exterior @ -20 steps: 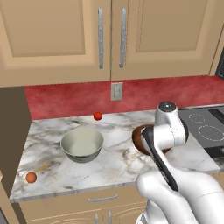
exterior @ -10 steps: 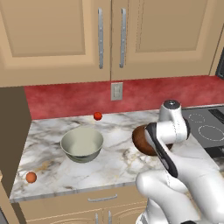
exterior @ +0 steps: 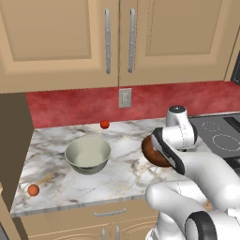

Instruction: Pick both bowls and place them on the counter. Then place the lime in one bowl and place the egg in the other bowl.

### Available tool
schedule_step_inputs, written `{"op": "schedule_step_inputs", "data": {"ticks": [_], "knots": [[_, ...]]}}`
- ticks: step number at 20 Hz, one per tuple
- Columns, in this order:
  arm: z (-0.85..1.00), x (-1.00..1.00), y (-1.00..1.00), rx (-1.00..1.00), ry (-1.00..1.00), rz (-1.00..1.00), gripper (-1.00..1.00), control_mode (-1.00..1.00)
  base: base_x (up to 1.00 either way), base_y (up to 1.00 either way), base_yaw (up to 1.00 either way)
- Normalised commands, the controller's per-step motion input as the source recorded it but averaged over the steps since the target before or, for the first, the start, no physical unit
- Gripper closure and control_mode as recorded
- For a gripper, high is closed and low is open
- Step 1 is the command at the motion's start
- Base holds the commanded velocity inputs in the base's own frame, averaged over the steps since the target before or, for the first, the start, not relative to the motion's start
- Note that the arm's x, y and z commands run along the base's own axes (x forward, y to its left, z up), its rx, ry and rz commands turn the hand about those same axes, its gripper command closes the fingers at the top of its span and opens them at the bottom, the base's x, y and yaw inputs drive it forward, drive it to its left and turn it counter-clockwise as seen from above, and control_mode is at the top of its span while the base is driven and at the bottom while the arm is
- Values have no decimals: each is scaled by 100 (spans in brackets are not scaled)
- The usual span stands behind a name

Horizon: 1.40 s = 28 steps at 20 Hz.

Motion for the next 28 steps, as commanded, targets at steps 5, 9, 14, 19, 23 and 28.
{"op": "schedule_step_inputs", "data": {"ticks": [5,9,14,19,23,28], "knots": [[-23,13,2,0,11,3,100,-100,0,0,0],[-20,13,5,0,11,3,100,-100,0,0,0],[-11,1,7,0,4,5,-100,-100,0,0,0],[4,0,3,3,-2,7,-100,-100,0,0,0],[13,0,7,0,-1,7,-100,-100,0,0,0],[23,-2,2,0,-3,8,-100,-100,0,0,0]]}}
